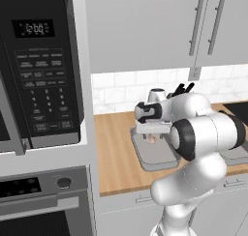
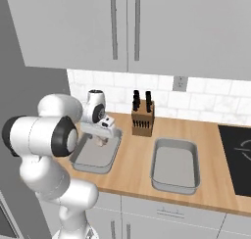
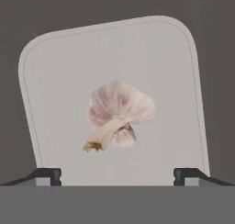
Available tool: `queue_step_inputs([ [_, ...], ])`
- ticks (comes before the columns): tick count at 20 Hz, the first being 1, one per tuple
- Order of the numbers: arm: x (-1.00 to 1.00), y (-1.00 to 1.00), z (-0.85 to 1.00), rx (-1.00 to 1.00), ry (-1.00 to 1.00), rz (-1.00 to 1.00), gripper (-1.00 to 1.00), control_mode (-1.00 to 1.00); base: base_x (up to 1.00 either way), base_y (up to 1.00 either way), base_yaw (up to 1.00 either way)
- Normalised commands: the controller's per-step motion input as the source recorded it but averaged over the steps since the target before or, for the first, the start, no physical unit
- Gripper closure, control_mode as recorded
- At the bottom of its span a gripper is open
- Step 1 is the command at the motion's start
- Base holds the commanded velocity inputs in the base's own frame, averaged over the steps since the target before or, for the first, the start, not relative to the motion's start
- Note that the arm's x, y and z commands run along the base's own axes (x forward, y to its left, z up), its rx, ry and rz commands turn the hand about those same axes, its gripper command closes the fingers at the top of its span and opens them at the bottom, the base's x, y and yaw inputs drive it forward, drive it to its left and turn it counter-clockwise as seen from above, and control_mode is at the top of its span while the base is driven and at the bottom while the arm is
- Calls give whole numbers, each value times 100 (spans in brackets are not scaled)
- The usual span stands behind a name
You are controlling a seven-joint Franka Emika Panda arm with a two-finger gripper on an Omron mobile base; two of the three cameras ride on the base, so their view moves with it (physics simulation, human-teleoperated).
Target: Place one garlic and one fish in each tupperware on the nearby counter, to pack two identical lunches.
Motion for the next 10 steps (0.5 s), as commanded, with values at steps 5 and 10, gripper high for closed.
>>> queue_step_inputs([
  [5,-73,0,59,2,0,0,-100,-100,0,0,0],
  [10,-90,2,60,0,-6,0,-100,-100,0,0,0],
])
